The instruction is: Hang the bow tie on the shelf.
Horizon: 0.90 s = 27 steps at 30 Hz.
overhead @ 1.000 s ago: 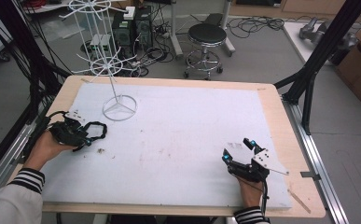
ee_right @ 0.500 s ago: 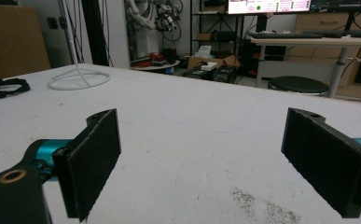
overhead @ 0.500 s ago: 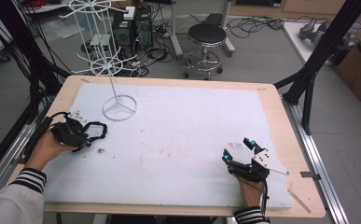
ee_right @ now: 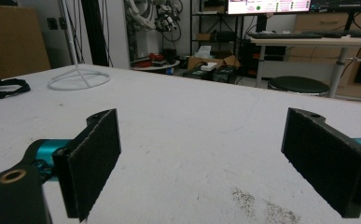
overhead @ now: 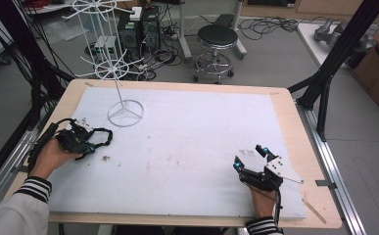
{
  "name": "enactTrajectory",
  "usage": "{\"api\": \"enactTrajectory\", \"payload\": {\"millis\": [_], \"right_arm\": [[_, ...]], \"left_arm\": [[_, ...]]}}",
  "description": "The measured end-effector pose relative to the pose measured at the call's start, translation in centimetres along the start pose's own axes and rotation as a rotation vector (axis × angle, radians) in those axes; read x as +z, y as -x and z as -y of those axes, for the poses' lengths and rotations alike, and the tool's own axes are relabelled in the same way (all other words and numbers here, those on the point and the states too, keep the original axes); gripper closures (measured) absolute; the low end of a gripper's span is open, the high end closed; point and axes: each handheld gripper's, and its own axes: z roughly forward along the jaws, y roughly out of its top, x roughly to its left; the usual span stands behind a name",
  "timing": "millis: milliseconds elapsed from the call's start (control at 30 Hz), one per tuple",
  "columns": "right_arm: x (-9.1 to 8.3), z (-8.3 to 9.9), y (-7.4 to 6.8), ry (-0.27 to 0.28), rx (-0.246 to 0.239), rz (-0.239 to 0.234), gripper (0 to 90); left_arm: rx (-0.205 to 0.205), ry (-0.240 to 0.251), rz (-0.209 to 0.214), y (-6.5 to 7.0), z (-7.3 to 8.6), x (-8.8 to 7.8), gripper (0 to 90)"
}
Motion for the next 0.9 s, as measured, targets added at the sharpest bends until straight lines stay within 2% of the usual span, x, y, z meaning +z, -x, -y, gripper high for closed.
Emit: {"api": "enactTrajectory", "payload": {"millis": [100,267,433,600,767,900], "right_arm": [[0.0,0.0,0.0,0.001,-0.001,0.001,10.8],[0.0,0.0,0.0,0.001,-0.001,0.001,10.8],[0.0,0.0,0.0,0.002,0.000,0.000,10.8],[0.0,0.0,0.0,0.002,-0.001,0.000,10.9],[0.0,0.0,0.0,0.002,-0.001,0.001,10.8],[0.0,0.0,0.0,0.001,-0.003,0.001,10.8]], "left_arm": [[-0.003,0.008,-0.002,0.0,0.1,0.0,86.5],[0.016,0.004,-0.011,0.2,0.1,-0.1,86.9],[0.027,0.028,-0.029,0.4,0.0,-0.2,87.3],[0.019,0.080,-0.039,0.6,0.2,-0.4,87.6],[-0.006,0.162,-0.046,0.6,0.6,-0.9,87.6],[-0.007,0.213,-0.067,0.7,0.8,-1.3,87.6]]}}
